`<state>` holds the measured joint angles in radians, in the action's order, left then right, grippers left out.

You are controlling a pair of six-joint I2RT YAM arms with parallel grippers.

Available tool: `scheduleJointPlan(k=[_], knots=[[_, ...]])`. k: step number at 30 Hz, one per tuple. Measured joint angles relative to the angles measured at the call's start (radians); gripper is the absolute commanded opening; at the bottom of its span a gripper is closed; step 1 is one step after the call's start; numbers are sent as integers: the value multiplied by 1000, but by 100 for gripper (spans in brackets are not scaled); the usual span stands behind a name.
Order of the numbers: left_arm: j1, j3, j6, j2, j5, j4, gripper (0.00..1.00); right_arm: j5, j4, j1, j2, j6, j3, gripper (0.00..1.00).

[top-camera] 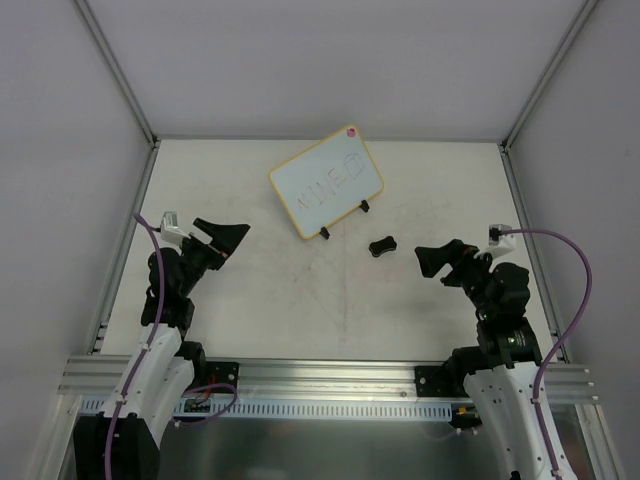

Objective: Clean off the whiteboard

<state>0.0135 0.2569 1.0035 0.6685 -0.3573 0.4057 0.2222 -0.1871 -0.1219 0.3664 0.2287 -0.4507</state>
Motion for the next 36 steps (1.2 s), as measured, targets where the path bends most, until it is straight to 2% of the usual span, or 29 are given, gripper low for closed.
scheduleJointPlan(k=[15, 17, 22, 26, 31, 36], knots=[[0, 27, -33, 23, -10, -5, 99, 24, -26, 0, 22, -31, -11, 99], [0, 52, -76, 37, -20, -25, 99, 50, -55, 0, 93, -43, -50, 99], [0, 135, -167, 90, -33, -74, 99, 99, -172, -26, 438, -88, -270, 99], [0, 151, -204, 144, -28, -56, 99, 97, -215, -108, 687, -99, -370, 99], [1, 151, -229, 238, -4, -7, 99, 47, -289, -172, 838, -111, -418, 99], [7, 161, -241, 338, 24, 63, 99, -50, -343, -221, 943, -195, -524, 99]])
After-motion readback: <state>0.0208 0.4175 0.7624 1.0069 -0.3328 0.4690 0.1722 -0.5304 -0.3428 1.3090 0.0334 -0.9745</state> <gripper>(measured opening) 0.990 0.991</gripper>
